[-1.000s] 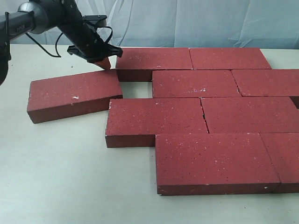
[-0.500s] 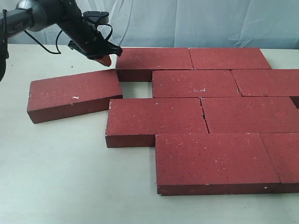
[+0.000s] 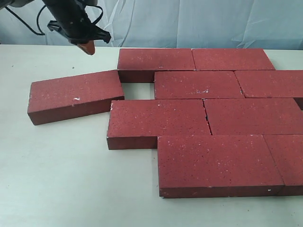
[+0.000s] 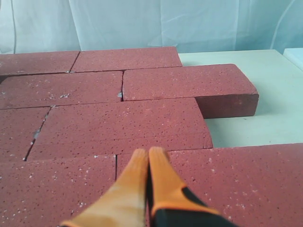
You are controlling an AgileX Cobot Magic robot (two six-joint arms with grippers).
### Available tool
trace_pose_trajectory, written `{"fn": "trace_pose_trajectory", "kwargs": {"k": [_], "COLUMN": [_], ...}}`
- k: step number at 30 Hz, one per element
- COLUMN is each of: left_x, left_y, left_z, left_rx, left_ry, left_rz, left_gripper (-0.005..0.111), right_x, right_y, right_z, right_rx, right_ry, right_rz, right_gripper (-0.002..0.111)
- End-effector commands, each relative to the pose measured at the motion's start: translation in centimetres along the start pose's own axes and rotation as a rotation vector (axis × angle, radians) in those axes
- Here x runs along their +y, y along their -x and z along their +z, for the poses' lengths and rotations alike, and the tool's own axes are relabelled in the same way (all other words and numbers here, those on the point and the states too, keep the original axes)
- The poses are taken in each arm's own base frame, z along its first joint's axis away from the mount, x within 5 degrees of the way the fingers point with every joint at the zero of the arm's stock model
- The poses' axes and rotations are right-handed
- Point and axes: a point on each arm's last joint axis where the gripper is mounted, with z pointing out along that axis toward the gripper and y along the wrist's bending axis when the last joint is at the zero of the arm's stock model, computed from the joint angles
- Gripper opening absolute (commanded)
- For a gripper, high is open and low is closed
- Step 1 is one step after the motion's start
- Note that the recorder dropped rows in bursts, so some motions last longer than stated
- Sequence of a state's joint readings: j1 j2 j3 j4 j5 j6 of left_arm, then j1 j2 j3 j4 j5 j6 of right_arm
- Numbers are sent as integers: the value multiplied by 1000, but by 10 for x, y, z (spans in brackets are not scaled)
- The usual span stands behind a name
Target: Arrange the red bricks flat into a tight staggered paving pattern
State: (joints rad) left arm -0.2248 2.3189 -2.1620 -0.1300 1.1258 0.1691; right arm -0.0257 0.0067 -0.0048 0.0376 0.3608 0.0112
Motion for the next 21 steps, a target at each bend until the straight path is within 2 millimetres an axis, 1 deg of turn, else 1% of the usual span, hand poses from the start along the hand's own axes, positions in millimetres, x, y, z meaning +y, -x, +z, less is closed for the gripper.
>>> {"fn": "trace_pose_trajectory", "kwargs": {"k": [1,6,10,15,19,21], "left_x": [-5,-10,-14,-18,-21,-22], "left_y": [-4,-7,-16,-39,-63,-75], "left_z": [-25,-47,-67,-82,-87,-85], "left_rx": [44,22,21,64,116,136], "left_ry": [10,-15,-23,-29,-36,-32], "left_rz": [11,3,8,50,74,75], "left_gripper": [0,0,0,0,0,0], "right_x": [0,0,0,0,0,0], "right_y": [0,0,0,0,0,0], "right_z": [0,0,0,0,0,0], "right_rx": [-11,-11,-11,-11,-11,-11], "right_ry": [5,5,5,5,5,5], "right_rz": [-5,-5,-5,-5,-5,-5], "right_gripper": [-1,-1,-1,-1,-1,-1]}}
